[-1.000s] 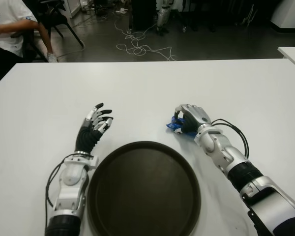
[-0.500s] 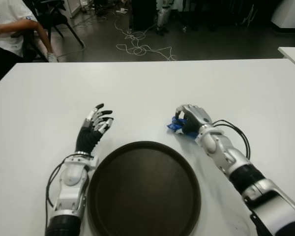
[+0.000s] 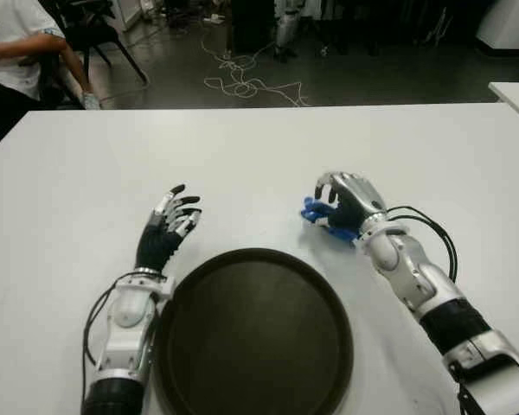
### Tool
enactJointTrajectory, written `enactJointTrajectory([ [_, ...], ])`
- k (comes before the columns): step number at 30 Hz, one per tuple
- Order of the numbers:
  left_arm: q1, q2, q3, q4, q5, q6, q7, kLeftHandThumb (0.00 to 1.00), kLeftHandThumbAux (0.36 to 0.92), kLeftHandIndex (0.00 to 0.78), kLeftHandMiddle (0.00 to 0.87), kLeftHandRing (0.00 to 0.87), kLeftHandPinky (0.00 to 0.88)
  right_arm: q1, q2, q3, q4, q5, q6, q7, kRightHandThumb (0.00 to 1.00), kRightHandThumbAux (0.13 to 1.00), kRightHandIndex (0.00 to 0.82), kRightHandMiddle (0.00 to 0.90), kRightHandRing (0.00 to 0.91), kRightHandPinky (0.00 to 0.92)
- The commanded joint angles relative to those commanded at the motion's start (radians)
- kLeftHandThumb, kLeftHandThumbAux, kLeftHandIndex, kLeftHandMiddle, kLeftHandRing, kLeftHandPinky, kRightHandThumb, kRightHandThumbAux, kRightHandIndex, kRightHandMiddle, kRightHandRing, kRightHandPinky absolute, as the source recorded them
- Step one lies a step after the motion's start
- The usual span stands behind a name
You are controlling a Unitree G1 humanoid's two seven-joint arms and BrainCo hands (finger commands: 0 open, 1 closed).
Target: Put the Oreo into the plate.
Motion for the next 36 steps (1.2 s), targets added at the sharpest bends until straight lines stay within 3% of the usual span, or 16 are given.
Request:
enactJointTrajectory([
  [12,-0.006,0.001,0.000,0.011,-0.002,-0.002,-0.002,0.403,0.602,0.112,0.258,0.282,0.301,0.032,-0.014,-0.015,-0.107,-0.004,0.011,0.027,0.100,0.914,0.655,0.775,0.779,0.759],
  [24,-0.016,0.001,0.003,0.040,-0.005,-0.017,-0.002,0.380,0.572,0.107,0.250,0.278,0.295,0.045,-0.008,-0.044,-0.148,0.044,-0.044,0.047,0.075,0.915,0.635,0.765,0.775,0.759],
  [36,-0.026,-0.001,0.001,0.050,-0.009,-0.022,-0.003,0.400,0.591,0.104,0.250,0.281,0.309,0.049,0.004,-0.056,-0.192,0.069,-0.100,0.048,0.036,0.923,0.639,0.778,0.784,0.768],
])
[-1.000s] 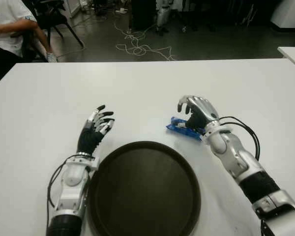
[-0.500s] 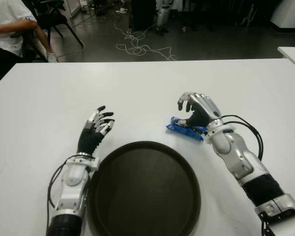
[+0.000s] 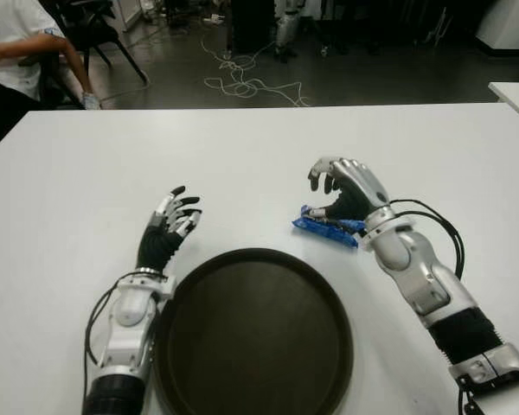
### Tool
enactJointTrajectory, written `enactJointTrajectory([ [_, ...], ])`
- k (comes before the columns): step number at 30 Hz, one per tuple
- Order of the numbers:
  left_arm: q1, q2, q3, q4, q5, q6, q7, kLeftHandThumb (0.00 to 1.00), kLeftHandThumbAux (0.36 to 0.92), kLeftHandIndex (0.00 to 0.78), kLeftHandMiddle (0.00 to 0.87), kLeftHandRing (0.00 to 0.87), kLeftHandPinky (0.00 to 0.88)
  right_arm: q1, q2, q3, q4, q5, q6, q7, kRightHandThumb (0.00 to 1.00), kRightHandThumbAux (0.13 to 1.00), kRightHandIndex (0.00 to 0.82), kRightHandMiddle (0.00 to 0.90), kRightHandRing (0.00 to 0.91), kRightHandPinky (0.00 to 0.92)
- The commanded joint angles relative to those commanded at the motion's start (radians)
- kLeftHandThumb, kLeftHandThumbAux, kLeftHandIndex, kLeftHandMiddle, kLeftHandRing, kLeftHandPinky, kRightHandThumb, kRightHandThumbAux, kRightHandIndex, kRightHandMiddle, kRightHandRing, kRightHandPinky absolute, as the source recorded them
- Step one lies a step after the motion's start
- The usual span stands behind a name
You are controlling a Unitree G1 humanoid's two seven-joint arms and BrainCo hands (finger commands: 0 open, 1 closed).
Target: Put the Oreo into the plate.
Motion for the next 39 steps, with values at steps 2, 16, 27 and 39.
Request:
enactJointTrajectory([
  [2,0.000,0.000,0.000,0.001,0.000,0.000,0.000,0.402,0.594,0.106,0.253,0.284,0.314,0.002,0.004,0.000,-0.008,0.001,-0.014,-0.003,0.033,0.927,0.637,0.776,0.782,0.764],
  [16,-0.003,0.001,0.004,0.006,-0.004,0.003,0.001,0.422,0.598,0.111,0.257,0.292,0.324,-0.015,0.009,0.013,0.046,-0.093,-0.041,-0.093,0.091,0.915,0.608,0.724,0.732,0.709],
  [27,-0.004,0.006,0.006,0.012,0.000,0.000,0.005,0.420,0.593,0.113,0.261,0.286,0.306,-0.032,-0.018,0.054,0.044,-0.163,0.045,0.017,0.002,0.694,0.057,0.057,0.045,0.036],
  [39,-0.005,0.009,0.011,0.022,-0.005,-0.011,-0.003,0.411,0.593,0.111,0.256,0.279,0.311,-0.024,-0.028,0.074,0.038,-0.244,0.136,0.004,0.186,0.382,0.000,0.000,0.000,0.000],
])
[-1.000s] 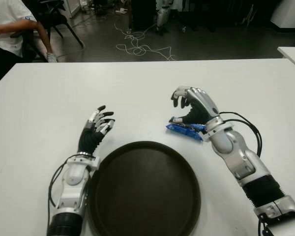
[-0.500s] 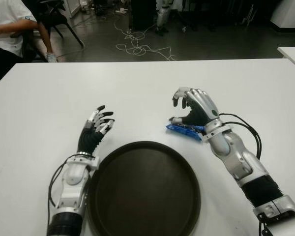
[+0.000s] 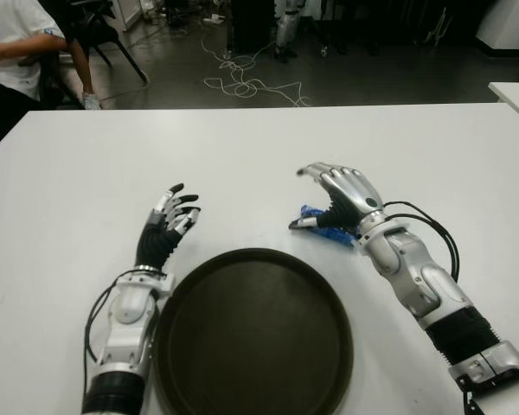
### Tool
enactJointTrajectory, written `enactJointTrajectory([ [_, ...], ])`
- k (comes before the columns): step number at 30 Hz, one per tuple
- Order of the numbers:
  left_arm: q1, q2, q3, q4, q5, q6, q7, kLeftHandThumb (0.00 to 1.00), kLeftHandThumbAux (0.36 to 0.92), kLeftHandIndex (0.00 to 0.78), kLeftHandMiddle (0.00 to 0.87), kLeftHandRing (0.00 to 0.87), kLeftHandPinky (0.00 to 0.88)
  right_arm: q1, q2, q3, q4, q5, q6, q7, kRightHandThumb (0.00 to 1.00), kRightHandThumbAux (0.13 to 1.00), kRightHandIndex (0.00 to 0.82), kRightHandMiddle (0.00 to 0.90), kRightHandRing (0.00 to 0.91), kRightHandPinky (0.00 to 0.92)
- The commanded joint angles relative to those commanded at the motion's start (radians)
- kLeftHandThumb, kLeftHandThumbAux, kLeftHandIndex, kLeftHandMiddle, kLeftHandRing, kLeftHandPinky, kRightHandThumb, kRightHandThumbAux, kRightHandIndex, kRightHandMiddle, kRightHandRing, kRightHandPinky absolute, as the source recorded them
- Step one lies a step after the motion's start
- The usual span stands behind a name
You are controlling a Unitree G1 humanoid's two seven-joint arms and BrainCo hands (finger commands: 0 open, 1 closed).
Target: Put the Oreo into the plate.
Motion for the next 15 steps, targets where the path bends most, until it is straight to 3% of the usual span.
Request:
enactJointTrajectory([
  [1,-0.001,0.001,0.001,0.005,0.000,-0.006,-0.001,0.413,0.596,0.112,0.257,0.280,0.312,0.000,0.005,-0.006,0.020,0.003,0.000,-0.023,0.200,0.368,0.000,0.000,0.000,0.006],
  [3,-0.003,0.001,0.002,0.012,0.000,-0.013,-0.002,0.419,0.606,0.116,0.261,0.285,0.318,0.000,0.018,-0.021,0.051,0.022,-0.012,-0.069,0.292,0.344,0.000,0.000,0.062,0.176],
  [4,-0.004,0.001,0.002,0.013,0.000,-0.015,-0.003,0.420,0.608,0.117,0.262,0.287,0.320,0.001,0.026,-0.029,0.061,0.035,-0.021,-0.088,0.336,0.360,0.019,0.047,0.120,0.235],
  [5,-0.004,0.002,0.002,0.013,0.002,-0.016,-0.003,0.419,0.610,0.117,0.263,0.289,0.323,0.001,0.033,-0.038,0.074,0.052,-0.041,-0.117,0.401,0.383,0.047,0.117,0.205,0.319],
  [6,-0.004,0.002,0.002,0.014,0.003,-0.016,-0.003,0.419,0.612,0.116,0.263,0.290,0.325,0.001,0.038,-0.044,0.085,0.064,-0.055,-0.138,0.492,0.429,0.131,0.244,0.331,0.436],
  [7,-0.004,0.003,0.002,0.014,0.004,-0.016,-0.002,0.419,0.613,0.116,0.263,0.290,0.326,0.001,0.044,-0.051,0.099,0.074,-0.077,-0.170,0.525,0.445,0.161,0.290,0.375,0.477],
  [9,-0.005,0.003,0.002,0.015,0.006,-0.015,-0.001,0.415,0.611,0.114,0.261,0.291,0.324,0.001,0.053,-0.061,0.124,0.088,-0.113,-0.225,0.644,0.597,0.319,0.512,0.573,0.655],
  [12,-0.005,0.003,0.002,0.018,0.007,-0.015,0.001,0.404,0.602,0.113,0.261,0.290,0.321,0.004,0.067,-0.073,0.154,0.107,-0.156,-0.292,0.707,0.669,0.397,0.679,0.717,0.769],
  [15,-0.005,0.003,0.003,0.017,0.005,-0.013,0.002,0.404,0.602,0.114,0.262,0.290,0.319,0.001,0.083,-0.086,0.177,0.138,-0.196,-0.336,0.730,0.693,0.425,0.752,0.780,0.813],
])
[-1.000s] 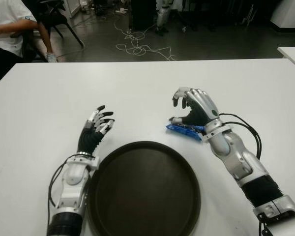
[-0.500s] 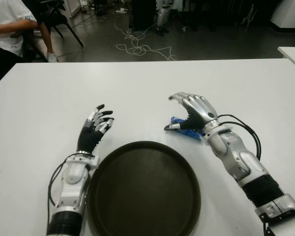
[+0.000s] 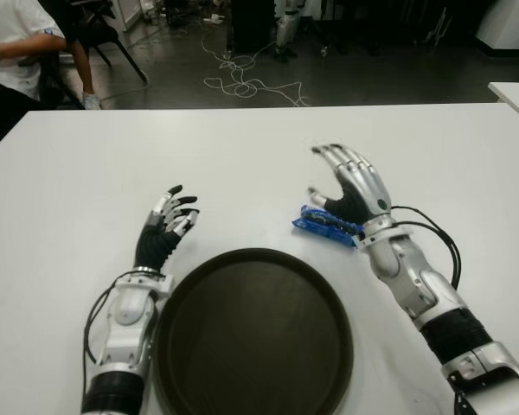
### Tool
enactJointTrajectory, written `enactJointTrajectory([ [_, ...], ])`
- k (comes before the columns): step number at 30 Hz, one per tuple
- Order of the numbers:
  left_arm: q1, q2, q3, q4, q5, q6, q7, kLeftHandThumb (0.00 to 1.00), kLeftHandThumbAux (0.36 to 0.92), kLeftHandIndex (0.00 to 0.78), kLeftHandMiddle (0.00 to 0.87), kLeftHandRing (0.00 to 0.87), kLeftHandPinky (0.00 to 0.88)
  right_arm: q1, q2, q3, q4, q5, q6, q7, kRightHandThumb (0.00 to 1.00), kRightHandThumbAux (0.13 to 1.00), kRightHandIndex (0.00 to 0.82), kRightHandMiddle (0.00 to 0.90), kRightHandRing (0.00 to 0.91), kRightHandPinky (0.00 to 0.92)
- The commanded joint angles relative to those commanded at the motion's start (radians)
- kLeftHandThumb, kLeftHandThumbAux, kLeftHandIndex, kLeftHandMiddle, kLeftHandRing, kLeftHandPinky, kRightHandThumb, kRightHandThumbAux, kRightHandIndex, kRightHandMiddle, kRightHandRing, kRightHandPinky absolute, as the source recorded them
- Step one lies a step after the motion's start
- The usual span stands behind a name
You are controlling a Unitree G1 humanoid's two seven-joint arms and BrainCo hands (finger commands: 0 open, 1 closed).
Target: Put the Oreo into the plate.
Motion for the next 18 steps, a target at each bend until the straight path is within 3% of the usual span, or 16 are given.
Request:
enactJointTrajectory([
  [2,-0.001,-0.001,0.002,-0.001,-0.001,0.002,0.003,0.404,0.602,0.117,0.266,0.292,0.319,-0.016,-0.007,0.001,0.033,0.013,-0.028,0.011,0.737,0.699,0.432,0.772,0.800,0.826],
  [3,0.000,-0.003,0.003,0.001,-0.001,-0.001,0.005,0.401,0.601,0.119,0.268,0.293,0.320,-0.024,-0.016,0.006,0.054,0.015,-0.043,0.024,0.730,0.702,0.424,0.580,0.603,0.586],
  [4,0.001,-0.004,0.003,0.003,-0.001,-0.004,0.006,0.399,0.600,0.120,0.269,0.294,0.320,-0.045,-0.033,0.020,0.103,0.015,-0.057,0.059,0.727,0.703,0.421,0.511,0.532,0.499],
  [5,0.003,-0.006,0.003,0.002,0.000,-0.006,0.007,0.397,0.600,0.121,0.270,0.295,0.321,-0.059,-0.044,0.029,0.138,0.014,-0.069,0.081,0.681,0.622,0.294,0.333,0.341,0.319],
  [6,0.004,-0.006,0.002,0.002,0.000,-0.007,0.007,0.396,0.600,0.121,0.271,0.296,0.322,-0.078,-0.053,0.042,0.186,0.012,-0.077,0.118,0.651,0.569,0.212,0.218,0.219,0.204],
  [8,0.006,-0.006,0.002,-0.005,0.001,-0.005,0.007,0.398,0.603,0.120,0.271,0.295,0.323,-0.101,-0.063,0.057,0.231,0.012,-0.079,0.179,0.595,0.485,0.108,0.111,0.112,0.104],
  [12,0.006,-0.005,0.002,-0.010,0.001,-0.005,0.006,0.414,0.617,0.117,0.270,0.294,0.327,-0.111,-0.065,0.067,0.226,0.016,-0.045,0.260,0.513,0.378,0.022,0.023,0.023,0.021],
  [18,0.009,-0.004,0.002,-0.015,0.004,-0.008,0.008,0.409,0.623,0.113,0.267,0.294,0.316,-0.117,-0.061,0.080,0.225,-0.013,0.028,0.273,0.413,0.333,0.002,0.002,0.002,0.067],
])
